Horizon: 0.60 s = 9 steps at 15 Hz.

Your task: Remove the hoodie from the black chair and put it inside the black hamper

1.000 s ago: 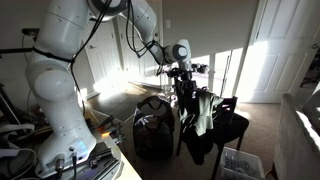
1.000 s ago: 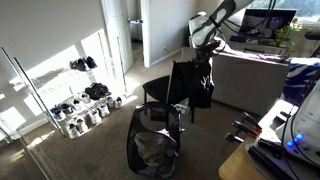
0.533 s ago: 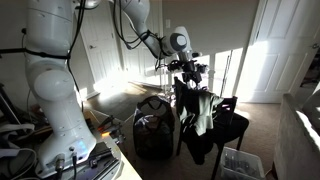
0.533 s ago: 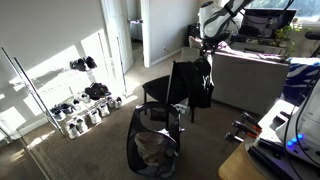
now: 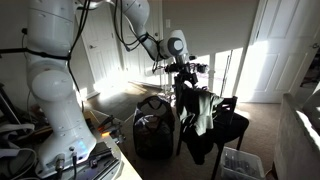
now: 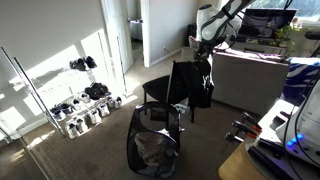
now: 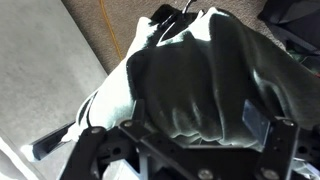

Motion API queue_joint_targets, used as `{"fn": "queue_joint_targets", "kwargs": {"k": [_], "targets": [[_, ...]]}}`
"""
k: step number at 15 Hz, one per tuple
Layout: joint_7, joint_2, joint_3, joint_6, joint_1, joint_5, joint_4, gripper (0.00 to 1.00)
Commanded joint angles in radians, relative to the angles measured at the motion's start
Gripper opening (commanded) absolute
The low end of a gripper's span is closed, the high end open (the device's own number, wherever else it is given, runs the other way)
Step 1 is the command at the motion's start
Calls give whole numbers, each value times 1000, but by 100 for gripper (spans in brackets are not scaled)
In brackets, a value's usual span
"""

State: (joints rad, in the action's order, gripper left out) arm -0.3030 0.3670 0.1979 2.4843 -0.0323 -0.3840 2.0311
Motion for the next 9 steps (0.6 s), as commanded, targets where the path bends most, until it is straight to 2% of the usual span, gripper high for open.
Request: {"fn": "queue_joint_targets", "kwargs": {"k": [1, 4, 9], "targets": [[159, 52, -63, 26, 69, 117, -18, 100], [244, 88, -89, -5, 98, 185, -46, 100], [283, 127, -95, -12, 111, 213, -81, 100]]}}
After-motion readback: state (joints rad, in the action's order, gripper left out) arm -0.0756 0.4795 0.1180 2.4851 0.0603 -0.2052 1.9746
